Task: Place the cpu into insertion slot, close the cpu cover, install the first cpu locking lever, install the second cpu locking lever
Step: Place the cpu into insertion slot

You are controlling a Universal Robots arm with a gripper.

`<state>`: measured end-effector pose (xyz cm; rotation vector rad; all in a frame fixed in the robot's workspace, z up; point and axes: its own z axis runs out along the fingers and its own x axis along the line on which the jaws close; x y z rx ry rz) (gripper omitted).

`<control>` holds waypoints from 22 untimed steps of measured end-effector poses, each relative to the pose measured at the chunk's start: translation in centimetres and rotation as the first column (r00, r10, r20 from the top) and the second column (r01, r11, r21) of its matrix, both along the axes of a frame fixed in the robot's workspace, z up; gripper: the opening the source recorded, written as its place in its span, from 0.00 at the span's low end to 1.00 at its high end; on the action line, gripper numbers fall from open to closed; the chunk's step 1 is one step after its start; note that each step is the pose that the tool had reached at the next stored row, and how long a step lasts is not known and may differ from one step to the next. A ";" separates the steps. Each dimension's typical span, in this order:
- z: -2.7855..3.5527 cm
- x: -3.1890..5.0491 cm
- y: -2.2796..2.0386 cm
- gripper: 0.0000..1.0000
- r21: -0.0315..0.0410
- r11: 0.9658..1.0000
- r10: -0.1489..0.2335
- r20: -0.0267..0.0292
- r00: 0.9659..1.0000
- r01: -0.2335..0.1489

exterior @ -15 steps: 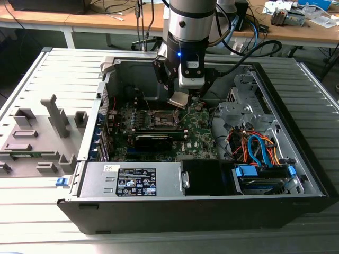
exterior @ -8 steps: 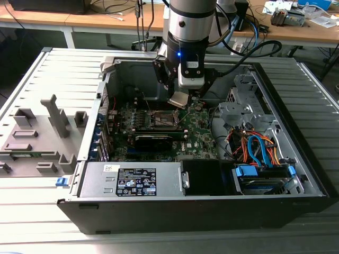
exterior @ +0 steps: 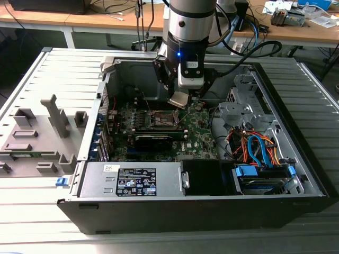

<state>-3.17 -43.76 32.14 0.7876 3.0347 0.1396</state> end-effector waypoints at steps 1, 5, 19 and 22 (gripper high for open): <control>0.00 0.00 0.00 0.55 0.000 1.000 -0.001 0.000 1.000 0.001; 0.00 0.00 0.00 0.55 0.000 1.000 -0.005 0.000 1.000 0.005; 0.00 0.00 0.00 0.55 0.000 1.000 -0.018 0.000 1.000 0.018; 0.00 0.00 0.00 0.55 -0.001 1.000 -0.020 0.000 1.000 0.020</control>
